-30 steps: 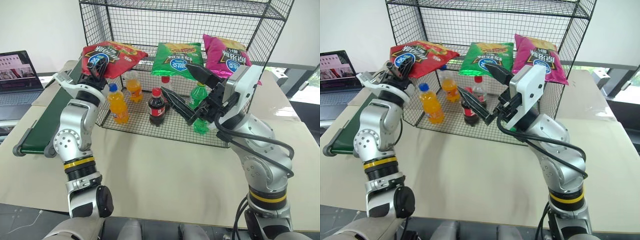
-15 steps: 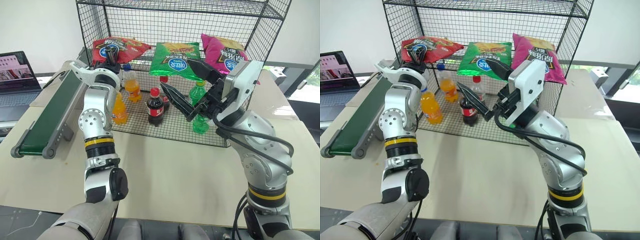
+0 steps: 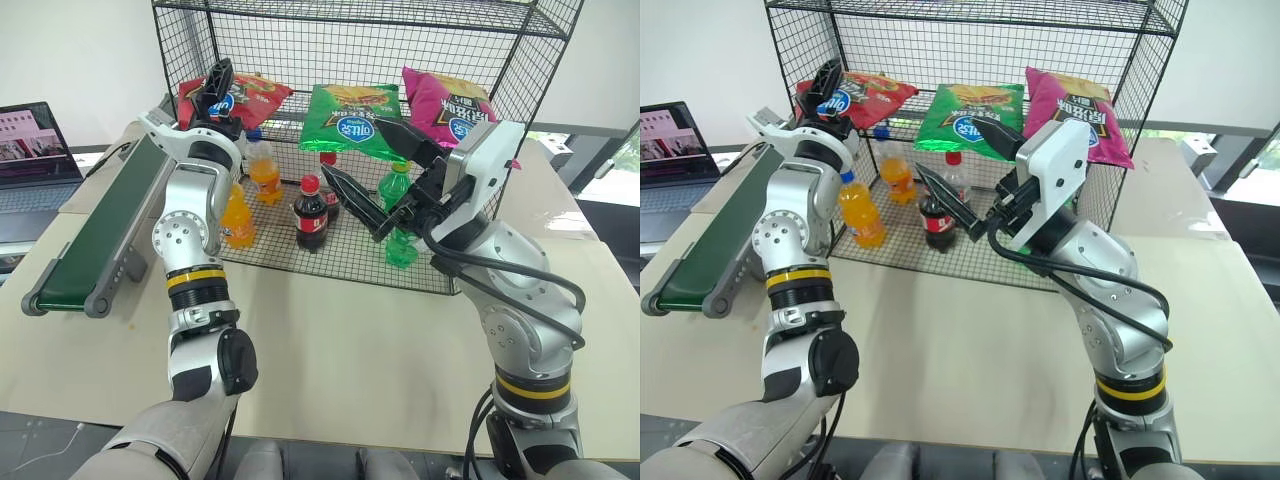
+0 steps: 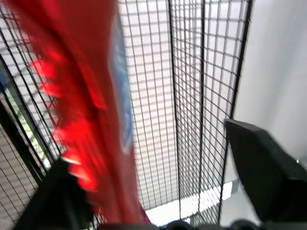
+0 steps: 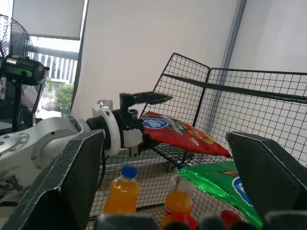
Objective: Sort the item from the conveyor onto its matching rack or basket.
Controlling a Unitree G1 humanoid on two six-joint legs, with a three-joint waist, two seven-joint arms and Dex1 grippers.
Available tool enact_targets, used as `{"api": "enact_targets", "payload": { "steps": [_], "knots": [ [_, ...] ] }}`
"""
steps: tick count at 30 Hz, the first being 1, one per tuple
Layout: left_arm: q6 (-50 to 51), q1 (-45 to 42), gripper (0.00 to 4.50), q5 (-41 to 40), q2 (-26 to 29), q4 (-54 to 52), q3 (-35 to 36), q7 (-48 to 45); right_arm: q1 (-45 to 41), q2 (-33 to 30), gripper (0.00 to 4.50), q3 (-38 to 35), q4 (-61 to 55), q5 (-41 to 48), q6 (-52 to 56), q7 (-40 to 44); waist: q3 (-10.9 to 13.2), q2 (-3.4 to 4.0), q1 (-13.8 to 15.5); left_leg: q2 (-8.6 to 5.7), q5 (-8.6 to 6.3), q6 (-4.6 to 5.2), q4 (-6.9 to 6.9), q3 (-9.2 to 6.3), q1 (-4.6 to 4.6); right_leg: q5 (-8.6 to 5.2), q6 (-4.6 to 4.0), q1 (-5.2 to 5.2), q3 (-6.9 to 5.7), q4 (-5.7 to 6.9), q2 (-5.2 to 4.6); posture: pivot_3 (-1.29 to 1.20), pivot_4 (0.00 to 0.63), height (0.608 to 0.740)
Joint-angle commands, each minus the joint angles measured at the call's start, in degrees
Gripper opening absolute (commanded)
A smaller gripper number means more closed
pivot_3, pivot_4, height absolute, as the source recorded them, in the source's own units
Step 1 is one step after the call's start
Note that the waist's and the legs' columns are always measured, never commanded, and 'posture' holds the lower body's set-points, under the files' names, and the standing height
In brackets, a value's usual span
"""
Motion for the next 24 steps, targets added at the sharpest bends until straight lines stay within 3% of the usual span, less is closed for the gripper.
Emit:
{"api": "enact_targets", "payload": {
  "steps": [1,8,12,14,19,22,24],
  "knots": [
    [3.4,2.7,4.47,-3.4,1.1,-8.3,0.0,4.8,0.3,0.2,4.5,-0.8,-1.5,0.7,-1.0,0.4,0.0,0.0,0.0,0.0,0.0,0.0,0.0,0.0,0.01,0.0,0.0,0.0,0.0,0.02,0.0,0.0,0.15,0.74],
    [12.2,15.1,4.47,-13.4,6.6,-23.3,-1.3,12.3,1.7,0.1,4.5,-1.3,-2.4,0.8,-1.5,1.0,0.0,0.0,0.0,0.01,0.01,-0.02,0.02,-0.01,0.02,0.0,0.0,0.0,0.01,0.08,0.0,0.0,0.15,0.74],
    [21.8,27.2,4.47,-19.8,17.8,-30.2,-2.8,7.6,6.8,-2.1,4.5,-0.7,-4.4,1.3,-0.5,3.3,0.0,0.01,-0.1,0.02,0.0,-0.01,0.01,-0.02,0.07,0.0,-0.01,0.01,0.01,0.12,-0.01,0.0,0.15,0.74],
    [25.8,31.9,4.47,-17.6,24.3,-31.7,-4.5,2.5,11.1,-4.5,4.5,0.4,-5.1,0.3,0.4,4.8,0.0,0.03,0.0,0.03,0.0,-0.02,-0.05,-0.02,0.1,-0.01,0.0,0.0,0.0,0.1,-0.01,0.0,0.15,0.74],
    [22.7,38.8,4.47,8.3,35.1,-35.2,-15.7,-9.0,18.7,-6.3,4.5,1.1,-4.4,-3.9,-1.0,3.5,0.1,0.06,0.2,-0.01,0.08,-0.19,-0.12,0.0,0.11,-0.02,-0.01,0.0,0.01,-0.01,-0.03,0.0,0.15,0.74],
    [13.4,43.6,4.47,27.8,37.3,-35.6,-25.3,-14.7,24.1,-5.4,4.5,2.0,-3.9,-8.3,-1.0,-0.1,0.1,0.06,0.0,0.0,0.2,-0.39,-0.33,0.02,0.13,-0.04,-0.03,-0.06,0.02,-0.09,-0.02,0.0,0.15,0.74],
    [8.3,46.0,4.47,35.3,34.9,-33.1,-28.4,-16.2,28.9,-4.5,4.5,3.3,-3.5,-11.9,-2.3,-2.8,0.1,0.06,0.0,0.01,0.2,-0.4,-0.48,0.02,0.11,-0.09,-0.13,-0.15,0.04,-0.09,-0.02,0.0,0.15,0.74]
  ]
}}
